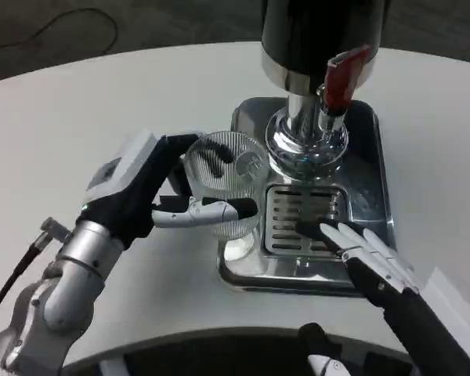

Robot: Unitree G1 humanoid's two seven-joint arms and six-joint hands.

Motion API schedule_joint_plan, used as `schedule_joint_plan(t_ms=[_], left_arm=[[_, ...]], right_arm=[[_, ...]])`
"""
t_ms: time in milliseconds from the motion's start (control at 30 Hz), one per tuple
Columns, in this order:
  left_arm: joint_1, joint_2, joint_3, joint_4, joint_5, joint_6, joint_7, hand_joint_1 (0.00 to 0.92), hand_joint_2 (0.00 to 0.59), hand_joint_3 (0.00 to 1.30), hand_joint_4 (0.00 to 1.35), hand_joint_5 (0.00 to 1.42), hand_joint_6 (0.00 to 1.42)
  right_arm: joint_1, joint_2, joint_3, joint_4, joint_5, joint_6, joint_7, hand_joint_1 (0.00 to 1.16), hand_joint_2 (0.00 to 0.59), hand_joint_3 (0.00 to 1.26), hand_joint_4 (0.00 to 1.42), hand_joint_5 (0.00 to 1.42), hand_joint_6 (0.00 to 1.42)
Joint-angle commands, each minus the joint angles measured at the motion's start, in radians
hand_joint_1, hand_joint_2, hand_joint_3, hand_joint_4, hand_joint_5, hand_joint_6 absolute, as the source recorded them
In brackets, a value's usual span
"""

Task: Grasp the cup under the faucet to collect the drink, then remove the cup.

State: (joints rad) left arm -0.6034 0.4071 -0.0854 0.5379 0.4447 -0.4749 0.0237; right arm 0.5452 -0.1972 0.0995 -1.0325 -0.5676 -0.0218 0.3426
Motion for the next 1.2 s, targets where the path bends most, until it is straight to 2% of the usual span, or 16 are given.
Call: schedule_joint_plan(t_ms=[33, 533, 933, 1200], left_arm=[[-0.053, -0.01, -0.025, 0.03, 0.015, -0.016, 0.043, 0.734, 0.031, 0.82, 0.88, 0.94, 0.8], [-0.14, -0.061, -0.089, 0.101, 0.056, 0.008, 0.088, 0.733, 0.033, 0.82, 0.88, 0.94, 0.79], [-0.237, -0.104, -0.144, 0.218, 0.085, 0.006, 0.119, 0.731, 0.033, 0.82, 0.88, 0.94, 0.79], [-0.243, -0.123, -0.17, 0.222, 0.077, 0.011, 0.109, 0.725, 0.032, 0.82, 0.88, 0.94, 0.79]], right_arm=[[0.019, 0.002, -0.004, -0.015, 0.009, -0.025, -0.01, 0.61, 0.475, 0.11, 0.05, 0.0, 0.0], [0.042, 0.002, -0.021, -0.015, 0.025, -0.033, -0.02, 0.61, 0.474, 0.12, 0.05, 0.0, 0.0], [0.054, -0.007, -0.071, -0.014, 0.066, -0.037, -0.03, 0.61, 0.474, 0.12, 0.05, 0.0, 0.0], [0.07, -0.012, -0.081, -0.013, 0.081, -0.046, -0.038, 0.61, 0.474, 0.12, 0.05, 0.0, 0.0]])
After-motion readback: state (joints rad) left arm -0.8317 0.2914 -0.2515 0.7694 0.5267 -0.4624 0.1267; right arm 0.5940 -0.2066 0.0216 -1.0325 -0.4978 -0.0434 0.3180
